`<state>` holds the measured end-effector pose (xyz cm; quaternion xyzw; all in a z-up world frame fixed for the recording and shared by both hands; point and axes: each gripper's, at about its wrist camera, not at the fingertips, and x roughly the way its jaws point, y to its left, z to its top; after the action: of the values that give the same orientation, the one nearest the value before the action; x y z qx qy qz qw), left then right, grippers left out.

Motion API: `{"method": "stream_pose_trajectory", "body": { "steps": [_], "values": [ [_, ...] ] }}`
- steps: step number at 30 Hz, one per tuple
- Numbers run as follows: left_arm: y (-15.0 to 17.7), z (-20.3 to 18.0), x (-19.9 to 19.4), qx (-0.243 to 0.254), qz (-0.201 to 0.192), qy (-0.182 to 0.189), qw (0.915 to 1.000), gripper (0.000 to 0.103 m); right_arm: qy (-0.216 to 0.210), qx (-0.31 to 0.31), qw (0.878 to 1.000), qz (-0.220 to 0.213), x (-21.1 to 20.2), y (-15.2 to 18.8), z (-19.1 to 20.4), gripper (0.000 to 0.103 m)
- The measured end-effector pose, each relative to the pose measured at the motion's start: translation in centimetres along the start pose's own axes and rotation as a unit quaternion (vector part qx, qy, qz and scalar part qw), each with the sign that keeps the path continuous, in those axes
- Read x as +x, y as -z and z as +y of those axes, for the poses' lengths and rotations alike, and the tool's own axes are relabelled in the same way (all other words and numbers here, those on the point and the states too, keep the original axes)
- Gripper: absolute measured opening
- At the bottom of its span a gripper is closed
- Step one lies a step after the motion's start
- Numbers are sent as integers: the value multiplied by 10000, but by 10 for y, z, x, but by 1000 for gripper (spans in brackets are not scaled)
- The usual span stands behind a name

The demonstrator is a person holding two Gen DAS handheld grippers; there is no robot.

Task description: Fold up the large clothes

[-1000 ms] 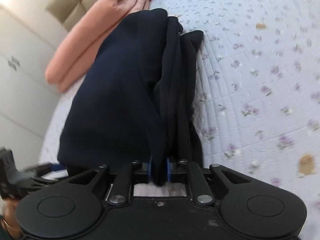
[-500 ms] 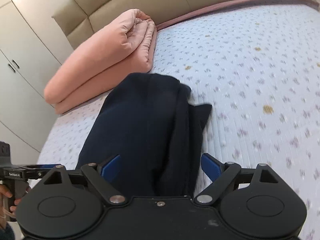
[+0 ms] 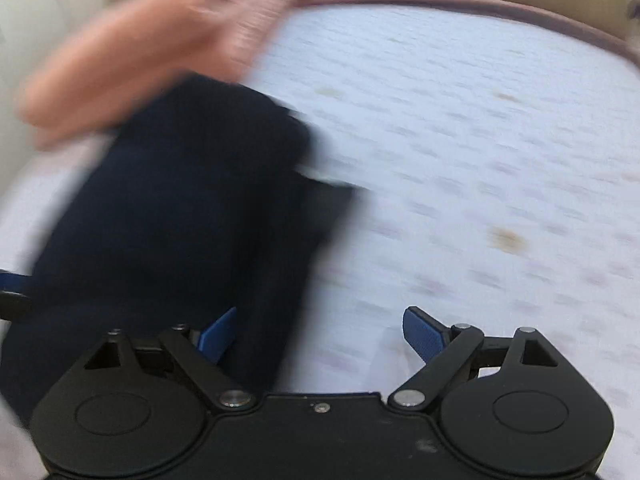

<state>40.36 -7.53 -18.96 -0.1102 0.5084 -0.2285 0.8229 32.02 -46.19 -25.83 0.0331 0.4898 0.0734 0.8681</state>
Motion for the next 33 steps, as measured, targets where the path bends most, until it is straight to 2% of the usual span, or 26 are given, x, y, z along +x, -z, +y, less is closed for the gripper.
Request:
{"method": "stream_pose_trajectory", "body": {
  "steps": [3, 6, 8, 9, 11, 14, 16, 18, 21, 24, 28, 33],
  "values": [
    [-4, -9, -1, 261, -43, -225, 9994, 103, -320, 606, 9974, -229, -18, -4, -6, 103],
    [-7, -16, -3, 383, -26, -385, 9985, 103, -1075, 1111, 9865, -548, -30, -15, -4, 103],
    [-6, -23, -5, 578, -81, -537, 9969, 103, -1490, 1317, 9790, -459, -25, -23, 4, 103],
    [-6, -28, -6, 682, -116, -621, 9957, 103, -1552, 1316, 9785, -345, -21, -25, 10, 103],
    [-6, -32, -7, 755, -143, -715, 9945, 103, -1416, 990, 9848, -166, -11, -25, 26, 103],
    [-7, -34, -7, 783, -123, -702, 9944, 103, -765, 492, 9958, -79, 2, -20, 35, 103],
    [-8, -33, -5, 750, -113, -663, 9949, 103, -692, 588, 9959, -49, 9, -17, 26, 103],
    [-9, -31, -2, 691, -93, -607, 9957, 103, -965, 763, 9924, -21, 12, -8, 11, 103],
    [-10, -28, 2, 655, -65, -490, 9966, 103, -1553, 1264, 9797, 90, 18, 1, -4, 103],
    [-14, -21, 8, 448, -1, -222, 9987, 103, -2256, 1255, 9660, 116, 23, 3, -14, 103],
    [-24, -7, 27, 19, 227, 264, 9994, 103, -2611, 1145, 9584, 152, 33, 5, -20, 103],
    [-37, 20, 58, -600, 630, 985, 9913, 103, -2931, 1016, 9507, 65, 39, 7, -27, 103]
  ]
}}
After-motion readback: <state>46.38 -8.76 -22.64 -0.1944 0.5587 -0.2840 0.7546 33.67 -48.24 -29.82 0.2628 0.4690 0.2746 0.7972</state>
